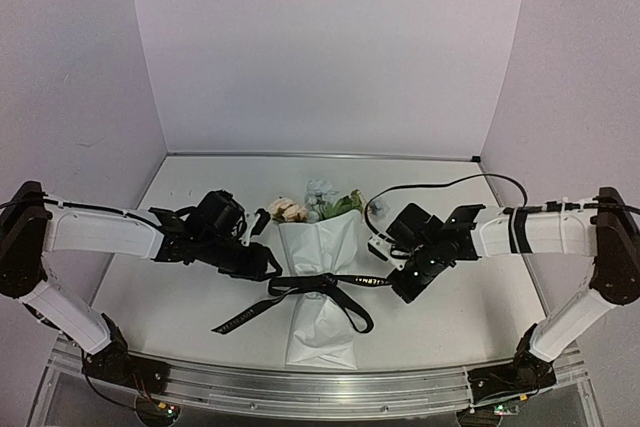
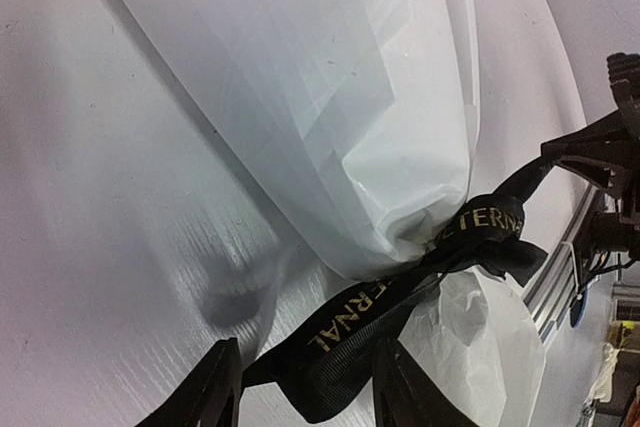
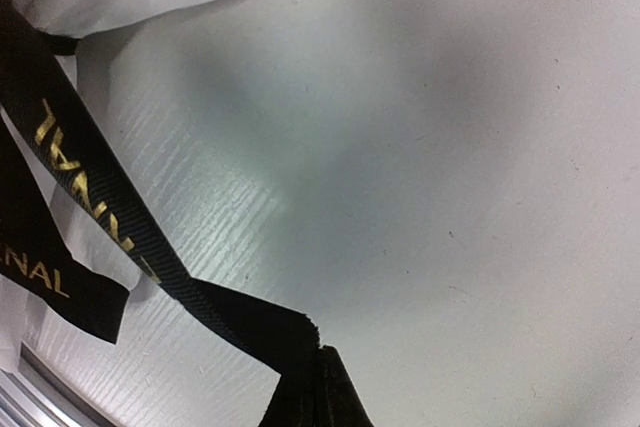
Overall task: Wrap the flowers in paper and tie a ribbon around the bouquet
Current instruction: Tie the half-tied ribbon around the folded bouquet.
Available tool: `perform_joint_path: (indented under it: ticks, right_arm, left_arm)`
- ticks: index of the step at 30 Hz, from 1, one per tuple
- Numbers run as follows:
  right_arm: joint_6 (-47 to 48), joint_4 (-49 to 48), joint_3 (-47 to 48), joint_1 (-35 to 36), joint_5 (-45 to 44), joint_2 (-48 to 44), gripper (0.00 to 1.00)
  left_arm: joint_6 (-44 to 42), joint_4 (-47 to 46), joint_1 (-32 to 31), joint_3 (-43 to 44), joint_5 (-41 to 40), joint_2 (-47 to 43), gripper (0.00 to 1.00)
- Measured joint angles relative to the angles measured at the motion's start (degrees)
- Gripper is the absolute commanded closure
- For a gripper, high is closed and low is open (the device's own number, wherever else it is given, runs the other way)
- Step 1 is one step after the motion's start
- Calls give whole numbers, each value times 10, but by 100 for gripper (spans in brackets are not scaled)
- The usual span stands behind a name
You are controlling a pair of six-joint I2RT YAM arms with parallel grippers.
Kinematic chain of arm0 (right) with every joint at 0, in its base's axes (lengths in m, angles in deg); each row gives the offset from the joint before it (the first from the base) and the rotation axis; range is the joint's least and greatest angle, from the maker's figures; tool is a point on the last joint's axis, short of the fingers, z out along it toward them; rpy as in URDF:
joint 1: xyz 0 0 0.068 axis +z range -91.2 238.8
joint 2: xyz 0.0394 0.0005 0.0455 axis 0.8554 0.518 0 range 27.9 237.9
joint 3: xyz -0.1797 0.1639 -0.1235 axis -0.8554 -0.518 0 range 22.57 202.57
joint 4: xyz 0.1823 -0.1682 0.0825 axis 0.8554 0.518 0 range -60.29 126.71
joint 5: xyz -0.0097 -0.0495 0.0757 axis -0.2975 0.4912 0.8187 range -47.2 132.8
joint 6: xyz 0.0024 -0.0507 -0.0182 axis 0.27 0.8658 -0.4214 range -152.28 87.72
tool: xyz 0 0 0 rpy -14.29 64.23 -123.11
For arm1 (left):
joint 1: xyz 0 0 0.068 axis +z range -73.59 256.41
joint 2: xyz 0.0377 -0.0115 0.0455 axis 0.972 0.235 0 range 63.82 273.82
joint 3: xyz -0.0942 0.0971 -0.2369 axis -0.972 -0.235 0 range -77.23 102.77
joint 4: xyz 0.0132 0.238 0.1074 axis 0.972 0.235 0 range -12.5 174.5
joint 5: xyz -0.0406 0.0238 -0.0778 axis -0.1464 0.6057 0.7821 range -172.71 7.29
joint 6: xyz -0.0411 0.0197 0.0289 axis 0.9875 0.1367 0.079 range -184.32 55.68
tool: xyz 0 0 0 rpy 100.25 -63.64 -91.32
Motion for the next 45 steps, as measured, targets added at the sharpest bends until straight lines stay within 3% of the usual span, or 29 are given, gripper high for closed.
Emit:
perform_joint_path:
  ticks: [5,16,24,34,41,45]
  right_arm:
    - [-3,17,-17,0,-23,-16,100]
    - [-5,45,-28,0,-58,-34,100]
    - [-4,60,-31,0,-69,-38,100]
    - [-4,68,-31,0,-68,-38,100]
    - [-4,69,-31,0,-67,-38,100]
    - [-4,69,-31,0,-67,-38,100]
  left_arm:
    - [8,7,-6,-2,-2,-6,41]
    - [13,1,-13,-23,20,-33,39]
    - [-38,40,-53,52,-2,0,40]
    - [-132,100,-56,145,-14,81,54]
    - [-159,125,-56,152,24,102,56]
    - [-166,130,-56,153,48,105,65]
